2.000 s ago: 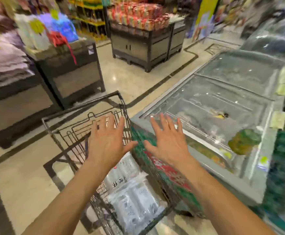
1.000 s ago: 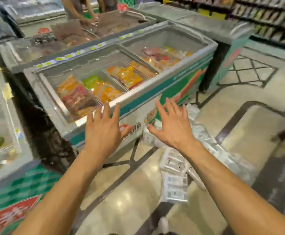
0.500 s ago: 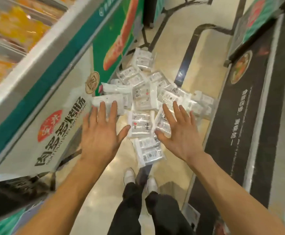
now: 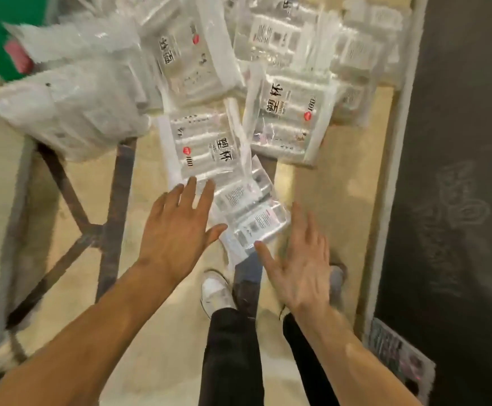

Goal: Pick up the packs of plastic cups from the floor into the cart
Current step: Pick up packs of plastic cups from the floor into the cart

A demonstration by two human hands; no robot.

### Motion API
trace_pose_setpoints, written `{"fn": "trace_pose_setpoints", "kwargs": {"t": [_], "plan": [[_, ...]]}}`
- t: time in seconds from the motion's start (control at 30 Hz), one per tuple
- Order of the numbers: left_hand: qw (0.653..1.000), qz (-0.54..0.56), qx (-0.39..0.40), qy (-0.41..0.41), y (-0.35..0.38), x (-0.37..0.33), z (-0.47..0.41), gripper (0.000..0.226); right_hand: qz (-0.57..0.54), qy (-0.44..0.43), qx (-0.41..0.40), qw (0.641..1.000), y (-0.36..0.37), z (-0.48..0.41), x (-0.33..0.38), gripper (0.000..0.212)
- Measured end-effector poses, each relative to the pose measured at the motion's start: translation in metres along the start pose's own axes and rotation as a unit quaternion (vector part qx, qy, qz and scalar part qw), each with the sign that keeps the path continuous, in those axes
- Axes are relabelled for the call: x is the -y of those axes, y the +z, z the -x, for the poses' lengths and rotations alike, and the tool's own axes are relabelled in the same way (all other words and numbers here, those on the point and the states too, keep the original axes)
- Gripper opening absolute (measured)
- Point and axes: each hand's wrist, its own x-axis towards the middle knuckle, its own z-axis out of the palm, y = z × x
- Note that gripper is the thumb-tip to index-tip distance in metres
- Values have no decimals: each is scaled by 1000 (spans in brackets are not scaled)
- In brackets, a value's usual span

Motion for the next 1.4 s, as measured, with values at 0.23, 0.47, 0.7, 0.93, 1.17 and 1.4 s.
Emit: {"fn": "trace_pose_setpoints", "kwargs": {"t": [0.23,0.47,0.7,0.93,1.17,1.4], "plan": [[997,-2,59,58,150,-2,-106,87,-114,93,-61,987,163,-42,-70,115],[994,42,89,52,235,19,-181,91,-198,203,-69,956,261,-77,-95,129],[987,120,89,58,264,16,-228,117,-307,316,-119,890,291,-116,-104,134],[978,167,123,31,266,7,-243,142,-332,361,-87,867,272,-116,-119,143],[963,252,96,-14,174,-23,-200,117,-378,331,-120,856,175,-95,-106,162],[928,356,13,-110,-10,-19,-136,106,-393,187,-135,890,7,-92,-34,110]]}}
